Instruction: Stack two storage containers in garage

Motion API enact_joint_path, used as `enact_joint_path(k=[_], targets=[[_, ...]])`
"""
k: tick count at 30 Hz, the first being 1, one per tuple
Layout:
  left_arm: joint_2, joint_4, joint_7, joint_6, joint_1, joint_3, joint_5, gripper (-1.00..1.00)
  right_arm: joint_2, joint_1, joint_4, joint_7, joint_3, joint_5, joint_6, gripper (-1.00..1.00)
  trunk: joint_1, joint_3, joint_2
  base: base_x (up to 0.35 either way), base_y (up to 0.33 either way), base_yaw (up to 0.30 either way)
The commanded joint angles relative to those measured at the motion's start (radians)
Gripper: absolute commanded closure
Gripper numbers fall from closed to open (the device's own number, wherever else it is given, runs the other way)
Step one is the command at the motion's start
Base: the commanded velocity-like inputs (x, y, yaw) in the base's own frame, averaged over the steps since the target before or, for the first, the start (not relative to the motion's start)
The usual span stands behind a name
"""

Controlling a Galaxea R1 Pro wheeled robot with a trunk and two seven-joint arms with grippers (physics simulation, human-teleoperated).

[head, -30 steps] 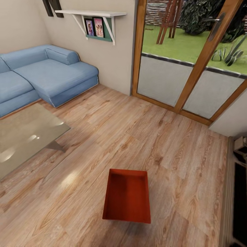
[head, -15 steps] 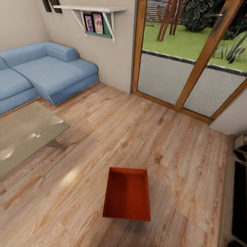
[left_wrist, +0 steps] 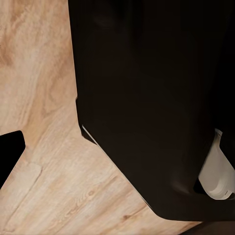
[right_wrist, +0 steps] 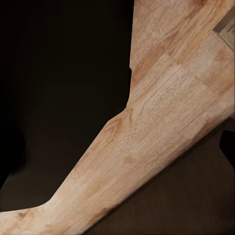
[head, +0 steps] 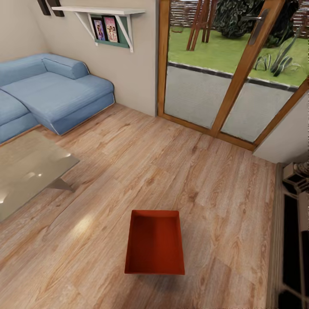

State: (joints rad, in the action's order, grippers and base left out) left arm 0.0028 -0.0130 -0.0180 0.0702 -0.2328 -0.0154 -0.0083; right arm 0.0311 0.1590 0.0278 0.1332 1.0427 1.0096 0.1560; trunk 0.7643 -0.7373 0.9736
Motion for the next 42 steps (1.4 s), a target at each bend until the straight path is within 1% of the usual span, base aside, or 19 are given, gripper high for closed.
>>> enact_joint_path(k=[1, 18, 26, 42], targets=[[0.0, 0.001, -0.002, 0.003, 0.0, -0.002, -0.001, -1.0, 0.001, 0.001, 0.003, 0.0, 0.008, 0.007, 0.003, -1.0, 0.0, -0.001, 0.0, 0.0, 0.0, -0.084], [0.0, 0.002, -0.002, 0.003, 0.0, -0.001, 0.001, -1.0, 0.001, 0.001, 0.003, 0.0, 0.009, 0.0, 0.004, -1.0, 0.0, -0.001, 0.0, 0.0, 0.0, -0.012], [-0.001, 0.002, -0.002, 0.003, 0.0, -0.001, 0.001, -1.0, -0.014, 0.001, 0.003, 0.0, 0.01, 0.006, 0.005, -1.0, 0.0, -0.001, 0.0, 0.0, 0.0, 0.0], [-0.001, 0.002, -0.002, 0.003, 0.0, -0.002, 0.0, -1.0, -0.014, 0.001, 0.003, 0.0, 0.011, 0.008, 0.005, -1.0, 0.0, -0.001, 0.0, 0.0, 0.0, 0.0]])
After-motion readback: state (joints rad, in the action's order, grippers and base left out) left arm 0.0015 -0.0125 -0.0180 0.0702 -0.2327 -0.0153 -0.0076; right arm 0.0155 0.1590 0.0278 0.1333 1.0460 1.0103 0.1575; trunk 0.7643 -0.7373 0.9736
